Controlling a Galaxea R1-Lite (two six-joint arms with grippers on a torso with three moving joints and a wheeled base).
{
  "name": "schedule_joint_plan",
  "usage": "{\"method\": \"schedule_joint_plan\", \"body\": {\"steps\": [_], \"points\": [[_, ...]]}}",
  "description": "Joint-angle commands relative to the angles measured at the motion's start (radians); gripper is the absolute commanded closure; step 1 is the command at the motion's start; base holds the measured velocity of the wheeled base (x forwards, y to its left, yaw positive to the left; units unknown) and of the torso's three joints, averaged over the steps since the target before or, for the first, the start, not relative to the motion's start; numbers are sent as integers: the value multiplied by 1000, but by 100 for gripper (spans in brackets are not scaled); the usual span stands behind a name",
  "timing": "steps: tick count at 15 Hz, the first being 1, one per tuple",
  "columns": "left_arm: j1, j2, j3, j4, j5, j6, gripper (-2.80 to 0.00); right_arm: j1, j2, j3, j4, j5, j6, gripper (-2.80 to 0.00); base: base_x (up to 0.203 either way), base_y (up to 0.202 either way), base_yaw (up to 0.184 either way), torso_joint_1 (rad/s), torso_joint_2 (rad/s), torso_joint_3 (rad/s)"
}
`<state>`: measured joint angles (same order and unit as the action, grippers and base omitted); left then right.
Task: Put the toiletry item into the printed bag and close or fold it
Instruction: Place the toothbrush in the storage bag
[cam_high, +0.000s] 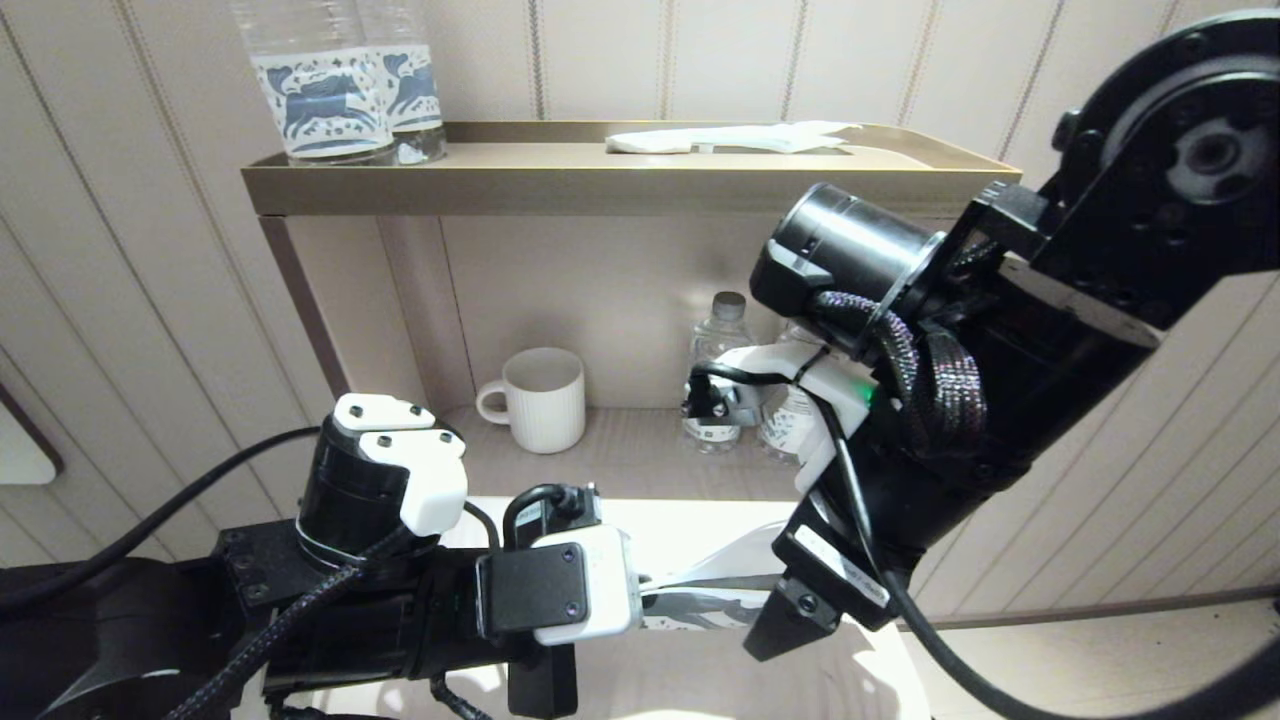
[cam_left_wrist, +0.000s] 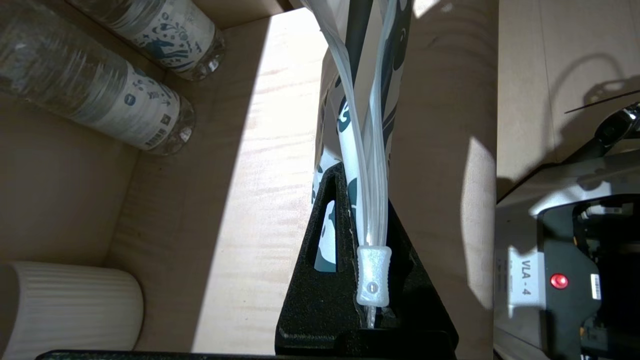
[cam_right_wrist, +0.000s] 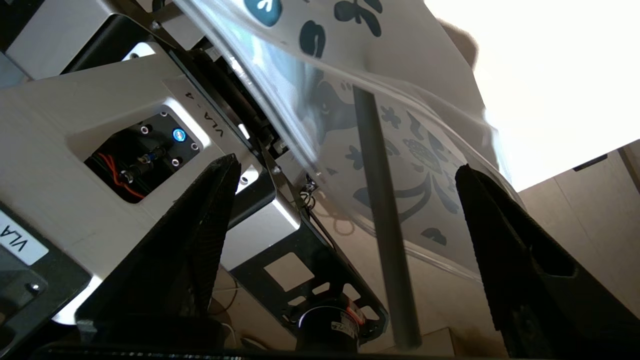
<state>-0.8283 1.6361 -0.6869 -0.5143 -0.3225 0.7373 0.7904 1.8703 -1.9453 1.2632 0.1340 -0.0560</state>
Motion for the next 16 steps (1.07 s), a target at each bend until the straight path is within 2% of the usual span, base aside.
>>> {"method": "schedule_joint_plan", "body": {"steps": [1, 13, 14, 16], "points": [[0, 24, -5, -4, -5, 2, 0, 0, -34, 9, 7, 2, -1, -280, 0, 0, 0, 0, 0, 0], [4, 44, -24, 3, -4, -12, 0, -22, -114, 5, 8, 1, -1, -280, 0, 0, 0, 0, 0, 0], [4, 43, -34, 7, -3, -41, 0, -33, -117, 6, 8, 1, -1, -280, 0, 0, 0, 0, 0, 0], [6, 44, -69, 18, 2, -149, 0, -56, -128, 11, 8, 4, 1, -280, 0, 0, 0, 0, 0, 0]]}}
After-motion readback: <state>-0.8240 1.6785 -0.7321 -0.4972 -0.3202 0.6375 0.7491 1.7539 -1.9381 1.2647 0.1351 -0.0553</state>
